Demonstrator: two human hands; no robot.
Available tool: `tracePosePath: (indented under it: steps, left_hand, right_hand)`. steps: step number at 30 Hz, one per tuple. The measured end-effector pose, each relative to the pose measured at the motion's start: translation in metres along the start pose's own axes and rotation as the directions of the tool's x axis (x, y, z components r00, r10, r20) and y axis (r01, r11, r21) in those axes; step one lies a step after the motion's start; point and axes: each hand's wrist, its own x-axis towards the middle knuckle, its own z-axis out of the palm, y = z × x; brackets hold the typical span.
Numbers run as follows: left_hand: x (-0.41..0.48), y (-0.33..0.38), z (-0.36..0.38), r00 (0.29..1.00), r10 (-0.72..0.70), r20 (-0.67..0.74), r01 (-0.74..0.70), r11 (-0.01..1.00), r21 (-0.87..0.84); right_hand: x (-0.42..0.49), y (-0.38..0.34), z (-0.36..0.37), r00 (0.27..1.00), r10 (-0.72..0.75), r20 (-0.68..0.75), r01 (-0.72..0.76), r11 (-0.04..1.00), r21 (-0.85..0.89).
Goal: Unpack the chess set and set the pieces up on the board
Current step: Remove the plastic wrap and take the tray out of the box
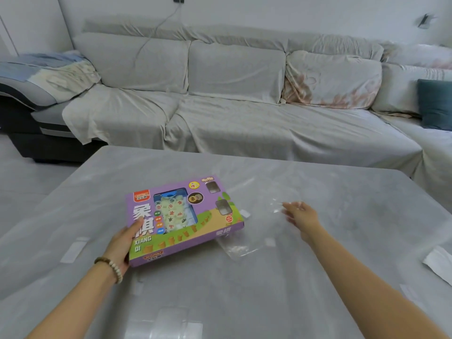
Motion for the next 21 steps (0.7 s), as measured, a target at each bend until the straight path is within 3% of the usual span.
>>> tracePosePath:
  steps: [7,13,17,21]
  left_hand:
    - [-0.013,-0.034,0.137,0.983,-0.073,0.167,0.059,0.994,0.09]
    - [-0.036,-0.069,0.245,0.945,-0.132,0.298,0.09,0.984,0.151]
    - [-0.043,-0.088,0.284,0.921,-0.17,0.35,0.107,0.976,0.191]
    - [-0.051,-0.099,0.303,0.912,-0.18,0.369,0.103,0.97,0.22]
  right_hand:
    - [-0.003,-0.036,-0.167,0.977,-0.019,-0.211,0.07,0.97,0.234]
    - [-0.024,-0.039,-0.289,0.838,0.132,-0.53,0.099,0.918,0.384]
    - [-0.025,-0.013,-0.334,0.822,0.159,-0.547,-0.058,0.979,0.197]
    - [-0.025,0.003,-0.349,0.793,0.161,-0.588,-0.222,0.975,-0.032]
